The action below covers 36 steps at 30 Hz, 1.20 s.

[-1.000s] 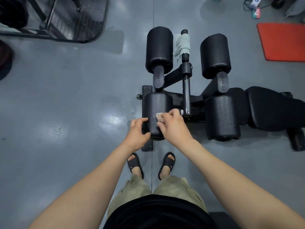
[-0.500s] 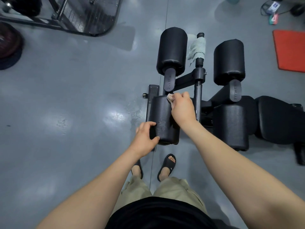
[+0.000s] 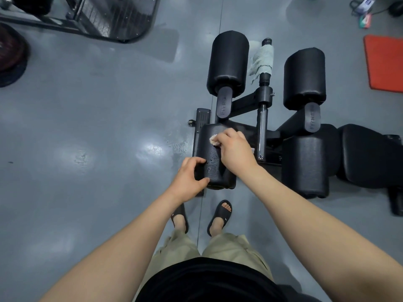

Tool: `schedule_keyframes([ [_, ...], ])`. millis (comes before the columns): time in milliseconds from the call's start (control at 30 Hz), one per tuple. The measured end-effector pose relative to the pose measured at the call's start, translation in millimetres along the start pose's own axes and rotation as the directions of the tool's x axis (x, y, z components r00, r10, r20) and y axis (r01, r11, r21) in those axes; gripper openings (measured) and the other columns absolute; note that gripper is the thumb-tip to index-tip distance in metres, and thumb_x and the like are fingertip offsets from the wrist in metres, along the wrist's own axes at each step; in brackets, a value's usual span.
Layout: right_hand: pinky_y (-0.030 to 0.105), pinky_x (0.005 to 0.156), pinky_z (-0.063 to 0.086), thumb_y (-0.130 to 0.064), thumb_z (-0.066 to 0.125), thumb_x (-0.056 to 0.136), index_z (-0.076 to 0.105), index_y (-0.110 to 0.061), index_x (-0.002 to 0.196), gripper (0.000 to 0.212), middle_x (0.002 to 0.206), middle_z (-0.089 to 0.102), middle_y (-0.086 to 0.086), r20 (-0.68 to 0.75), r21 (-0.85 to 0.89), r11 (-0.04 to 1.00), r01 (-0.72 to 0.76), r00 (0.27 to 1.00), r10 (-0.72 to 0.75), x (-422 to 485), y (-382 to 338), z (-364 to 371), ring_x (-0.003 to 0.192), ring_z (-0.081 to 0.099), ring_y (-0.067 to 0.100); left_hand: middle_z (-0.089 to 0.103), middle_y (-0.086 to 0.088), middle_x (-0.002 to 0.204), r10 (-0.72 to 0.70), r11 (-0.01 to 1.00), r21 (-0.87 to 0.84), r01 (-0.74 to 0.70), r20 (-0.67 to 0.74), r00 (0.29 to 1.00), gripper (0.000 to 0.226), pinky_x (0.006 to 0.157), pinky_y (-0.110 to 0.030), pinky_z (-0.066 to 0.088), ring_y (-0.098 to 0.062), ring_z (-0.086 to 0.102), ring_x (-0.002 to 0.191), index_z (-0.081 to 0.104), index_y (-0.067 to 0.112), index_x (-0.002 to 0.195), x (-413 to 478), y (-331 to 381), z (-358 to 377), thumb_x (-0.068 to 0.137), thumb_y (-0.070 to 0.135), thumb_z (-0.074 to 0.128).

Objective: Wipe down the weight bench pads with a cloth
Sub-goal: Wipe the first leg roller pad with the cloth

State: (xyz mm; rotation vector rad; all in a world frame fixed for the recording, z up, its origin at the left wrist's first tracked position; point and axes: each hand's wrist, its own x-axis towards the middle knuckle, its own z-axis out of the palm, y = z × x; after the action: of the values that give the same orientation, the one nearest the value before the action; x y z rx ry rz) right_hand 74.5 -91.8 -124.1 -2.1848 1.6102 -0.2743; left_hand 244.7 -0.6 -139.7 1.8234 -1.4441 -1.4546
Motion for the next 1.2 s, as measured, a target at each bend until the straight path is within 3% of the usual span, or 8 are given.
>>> schedule_keyframes([
  [333, 0.032, 0.083, 0.046, 0.004, 0.061, 0.084, 0.073, -0.017, 0.106, 0.033, 0.099, 0.061, 0.002, 0.035, 0.113, 0.990, 0.080, 0.996, -0.085, -54.8, -0.2, 8.2, 0.078, 0.053, 0.029, 0.040, 0.005, 0.134, 0.000, 1.000, -0.031, 0.001, 0.028, 1.000, 0.046, 0.112, -0.037, 0.044, -0.012, 0.048, 0.126, 0.050, 0.026, 0.130, -4.9, 2.5, -4.7, 0.093, -0.001, 0.055],
  [467, 0.032, 0.078, 0.046, 0.004, 0.062, 0.084, 0.073, -0.018, 0.106, 0.033, 0.100, 0.061, 0.002, 0.034, 0.143, 0.988, 0.062, 0.997, -0.068, -72.4, -3.1, 11.5, 0.078, 0.047, 0.025, 0.039, 0.005, 0.135, -0.003, 1.000, 0.010, 0.002, 0.025, 1.000, 0.045, 0.104, -0.027, 0.045, -0.013, 0.049, 0.125, 0.049, 0.029, 0.127, -2.9, 3.9, -4.9, 0.094, 0.000, 0.056],
  [633, 0.025, 0.075, 0.036, 0.005, 0.061, 0.085, 0.073, -0.018, 0.105, 0.033, 0.101, 0.061, 0.001, 0.033, 0.160, 0.985, 0.057, 0.997, -0.063, -87.7, -6.2, 10.5, 0.080, 0.038, 0.019, 0.037, 0.007, 0.135, -0.001, 0.999, 0.035, 0.000, 0.028, 1.000, 0.045, 0.107, -0.033, 0.047, -0.013, 0.048, 0.126, 0.047, 0.033, 0.126, -1.4, 1.6, -3.8, 0.095, 0.003, 0.059],
  [833, 0.026, 0.071, 0.035, 0.007, 0.060, 0.084, 0.072, -0.019, 0.107, 0.037, 0.101, 0.058, 0.001, 0.053, 0.157, 0.986, 0.061, 0.996, -0.070, -105.0, -10.2, 13.6, 0.082, 0.036, 0.018, 0.037, 0.008, 0.135, -0.013, 0.999, 0.044, 0.012, 0.005, 1.000, 0.044, 0.095, -0.021, 0.042, -0.013, 0.049, 0.127, 0.048, 0.025, 0.132, -2.1, 2.8, -0.6, 0.096, 0.003, 0.057],
  [933, 0.034, 0.068, 0.045, 0.009, 0.059, 0.080, 0.070, -0.017, 0.102, 0.036, 0.099, 0.054, 0.002, 0.111, 0.148, 0.986, 0.081, 0.989, -0.097, -112.8, -9.2, 15.8, 0.080, 0.038, 0.021, 0.036, 0.008, 0.135, -0.008, 0.998, 0.065, 0.007, 0.018, 1.000, 0.043, 0.094, -0.019, 0.045, -0.014, 0.048, 0.129, 0.046, 0.027, 0.130, -0.7, 3.8, -2.1, 0.096, 0.004, 0.057],
  [1067, 0.046, 0.068, 0.054, 0.009, 0.061, 0.077, 0.067, -0.020, 0.101, 0.037, 0.101, 0.048, 0.002, 0.272, 0.116, 0.986, 0.123, 0.950, -0.151, -148.0, 0.8, 30.3, 0.090, 0.044, 0.025, 0.035, 0.005, 0.135, -0.006, 0.997, 0.075, 0.003, 0.032, 0.999, 0.042, 0.073, -0.001, 0.045, -0.014, 0.046, 0.127, 0.047, 0.022, 0.132, 1.4, 3.3, -4.5, 0.096, 0.002, 0.057],
  [1200, 0.042, 0.067, 0.053, 0.006, 0.056, 0.083, 0.062, -0.021, 0.107, 0.037, 0.105, 0.045, 0.002, 0.103, 0.205, 0.978, 0.032, 0.993, -0.055, -152.3, 1.3, 12.1, 0.095, 0.045, 0.022, 0.037, 0.006, 0.135, 0.026, 0.998, 0.061, -0.026, 0.006, 1.000, 0.043, 0.087, -0.011, 0.047, -0.015, 0.048, 0.129, 0.047, 0.028, 0.128, 0.9, -1.1, -1.4, 0.096, 0.003, 0.058],
])
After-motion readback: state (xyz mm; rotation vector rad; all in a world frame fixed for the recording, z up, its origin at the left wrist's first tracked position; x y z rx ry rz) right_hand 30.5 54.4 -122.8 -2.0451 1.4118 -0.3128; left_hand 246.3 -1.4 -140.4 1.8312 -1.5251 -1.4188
